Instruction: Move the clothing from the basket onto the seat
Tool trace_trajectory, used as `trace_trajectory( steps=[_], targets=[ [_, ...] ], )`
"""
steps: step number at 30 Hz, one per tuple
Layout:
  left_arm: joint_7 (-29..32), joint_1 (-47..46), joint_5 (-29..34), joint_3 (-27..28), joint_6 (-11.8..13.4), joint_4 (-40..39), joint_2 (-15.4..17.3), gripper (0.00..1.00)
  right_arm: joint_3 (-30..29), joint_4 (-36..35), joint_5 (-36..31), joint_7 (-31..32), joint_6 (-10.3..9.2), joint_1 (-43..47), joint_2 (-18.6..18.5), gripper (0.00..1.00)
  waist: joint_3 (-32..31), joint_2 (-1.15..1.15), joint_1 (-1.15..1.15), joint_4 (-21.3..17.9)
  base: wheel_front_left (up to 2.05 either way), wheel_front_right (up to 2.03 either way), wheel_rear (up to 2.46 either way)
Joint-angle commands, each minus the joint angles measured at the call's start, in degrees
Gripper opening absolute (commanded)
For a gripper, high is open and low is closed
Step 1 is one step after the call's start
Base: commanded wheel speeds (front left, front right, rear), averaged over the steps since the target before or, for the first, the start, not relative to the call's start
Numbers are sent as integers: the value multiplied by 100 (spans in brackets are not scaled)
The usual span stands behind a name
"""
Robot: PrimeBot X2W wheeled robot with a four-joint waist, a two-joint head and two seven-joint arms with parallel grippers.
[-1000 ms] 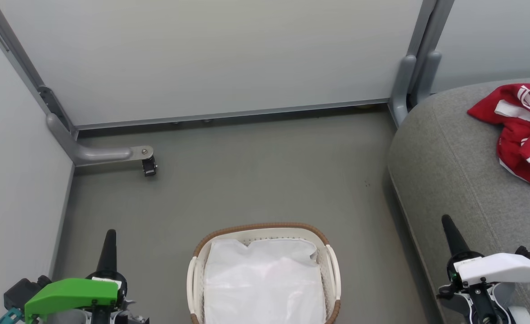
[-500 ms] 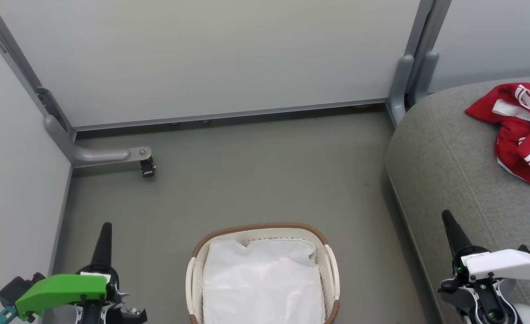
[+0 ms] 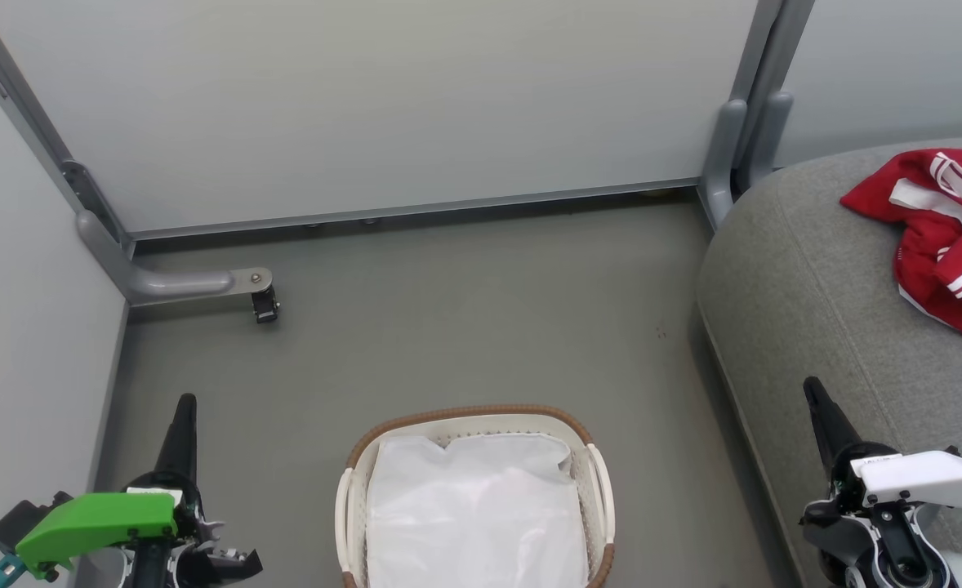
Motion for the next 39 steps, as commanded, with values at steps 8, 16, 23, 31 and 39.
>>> trace_trajectory(
  steps=[8,16,23,31,39],
  targets=[
    [105,-145,-357,80,-58,-42,38,0,-54,-50,386,113,-1,-102,-36,0,-3,0,0,-19,0,0,0],
    [193,-191,-646,141,-83,-47,37,0,-82,-62,693,200,-2,-103,-40,0,-5,0,0,-37,0,0,0],
    [202,-177,-670,151,-90,-41,34,0,-87,-63,742,207,-2,-104,-39,0,-6,0,0,-41,0,0,0],
    [205,-177,-665,152,-90,-41,30,0,-87,-62,742,206,-2,-103,-39,0,-6,0,0,-41,0,0,0],
    [208,-178,-661,155,-90,-42,27,0,-86,-62,742,206,-2,-103,-39,0,-6,0,0,-41,0,0,0]
  ],
)
